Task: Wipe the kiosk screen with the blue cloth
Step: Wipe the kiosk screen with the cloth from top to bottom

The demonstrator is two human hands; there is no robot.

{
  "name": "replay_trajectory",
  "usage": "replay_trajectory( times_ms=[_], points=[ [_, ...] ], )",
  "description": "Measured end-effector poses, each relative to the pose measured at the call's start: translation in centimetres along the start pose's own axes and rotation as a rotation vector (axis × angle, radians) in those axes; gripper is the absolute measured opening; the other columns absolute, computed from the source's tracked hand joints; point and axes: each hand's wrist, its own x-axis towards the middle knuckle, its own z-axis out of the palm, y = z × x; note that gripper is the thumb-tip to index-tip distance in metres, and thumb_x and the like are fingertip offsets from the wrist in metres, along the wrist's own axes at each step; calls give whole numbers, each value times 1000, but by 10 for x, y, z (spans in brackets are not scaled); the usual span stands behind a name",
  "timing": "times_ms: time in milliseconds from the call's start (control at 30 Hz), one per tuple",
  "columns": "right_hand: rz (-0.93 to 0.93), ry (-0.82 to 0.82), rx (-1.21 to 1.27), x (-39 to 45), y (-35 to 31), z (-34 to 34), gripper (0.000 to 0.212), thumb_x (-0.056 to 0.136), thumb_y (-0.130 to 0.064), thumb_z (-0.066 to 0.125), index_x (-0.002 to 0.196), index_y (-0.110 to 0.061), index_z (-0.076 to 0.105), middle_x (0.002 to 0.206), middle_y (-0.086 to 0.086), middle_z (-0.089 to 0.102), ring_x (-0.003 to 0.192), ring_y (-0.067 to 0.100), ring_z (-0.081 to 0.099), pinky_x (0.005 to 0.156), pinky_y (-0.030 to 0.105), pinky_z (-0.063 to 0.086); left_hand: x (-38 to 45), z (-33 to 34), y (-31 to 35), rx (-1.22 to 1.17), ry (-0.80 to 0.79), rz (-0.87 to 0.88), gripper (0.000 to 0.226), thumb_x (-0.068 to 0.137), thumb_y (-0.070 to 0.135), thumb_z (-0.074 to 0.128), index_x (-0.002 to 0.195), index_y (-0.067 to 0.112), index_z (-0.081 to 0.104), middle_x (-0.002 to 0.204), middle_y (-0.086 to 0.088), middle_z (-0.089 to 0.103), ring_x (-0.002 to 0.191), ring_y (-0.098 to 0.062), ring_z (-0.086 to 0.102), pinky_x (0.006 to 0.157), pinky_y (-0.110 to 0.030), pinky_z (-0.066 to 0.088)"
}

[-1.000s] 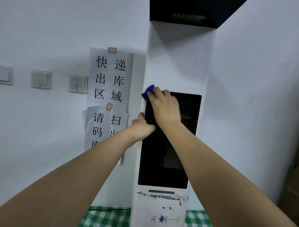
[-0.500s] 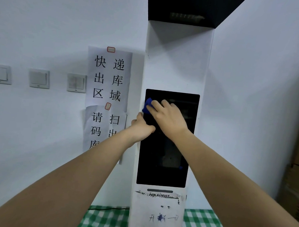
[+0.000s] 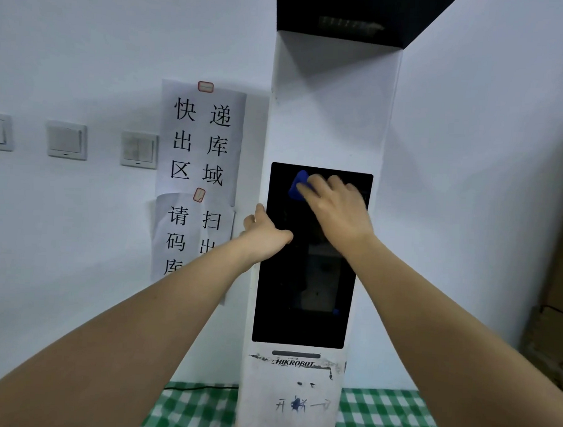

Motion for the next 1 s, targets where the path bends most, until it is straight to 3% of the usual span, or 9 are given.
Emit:
replay_trajectory(
  times_ms=[133,200,367,500,567,767,833,933,1000],
  points=[
    [344,42,145,2,-7,4,61,53,11,69,112,-6,65,97,14,62,66,32,54,48,33,41,-1,1,0,4,-13,0,86,90,21,52,153,16,-6,158,-10,4,141,-32,24,110,-38,28],
    [290,34,143,-3,-19,6,61,51,9,70,111,-5,65,95,14,62,65,30,53,47,32,39,-1,1,0,-4,-3,6,86,90,21,53,153,16,-5,158,-10,5,141,-31,25,110,-37,29],
    [-48,-41,-15,-12,-4,1,67,52,-5,77,117,-12,64,102,6,62,72,25,56,52,32,41,-2,3,-1,-32,-4,15,86,90,21,53,153,17,-6,160,-6,1,143,-29,21,111,-37,27],
    [304,10,52,2,9,1,64,49,7,75,110,-8,65,96,12,62,68,31,56,47,31,39,-3,5,0,-87,-18,17,90,89,24,55,153,16,-8,160,-5,0,145,-27,18,112,-37,25],
    [358,17,119,2,1,2,65,49,11,72,112,-5,65,97,15,62,67,32,55,45,30,38,-3,6,-1,-102,-20,14,92,87,24,56,153,17,-8,161,-5,1,145,-27,18,113,-38,25],
    [-29,-57,66,-22,1,3,68,52,3,76,118,-8,62,105,10,61,72,30,55,49,33,41,-4,8,-3,-139,-45,11,94,85,27,57,152,19,-9,161,-1,-3,146,-25,14,113,-38,23],
    [68,-54,39,-15,14,1,62,55,2,74,114,-10,63,101,11,61,74,32,56,49,33,41,-4,8,-5,-151,-50,13,93,85,26,56,152,19,-8,161,-1,-2,146,-25,14,113,-38,22],
    [384,16,105,-5,16,2,61,52,12,71,110,-6,65,96,14,61,70,33,56,45,28,32,-3,6,-6,-151,-59,9,92,86,26,56,152,17,-8,161,-1,-2,147,-25,13,114,-39,22],
    [381,29,131,-8,2,5,61,51,11,70,109,-5,65,94,15,61,67,32,55,44,28,33,-2,6,-7,-153,-56,-2,92,84,26,57,153,17,-4,160,-3,2,145,-27,17,114,-39,23]
  ],
)
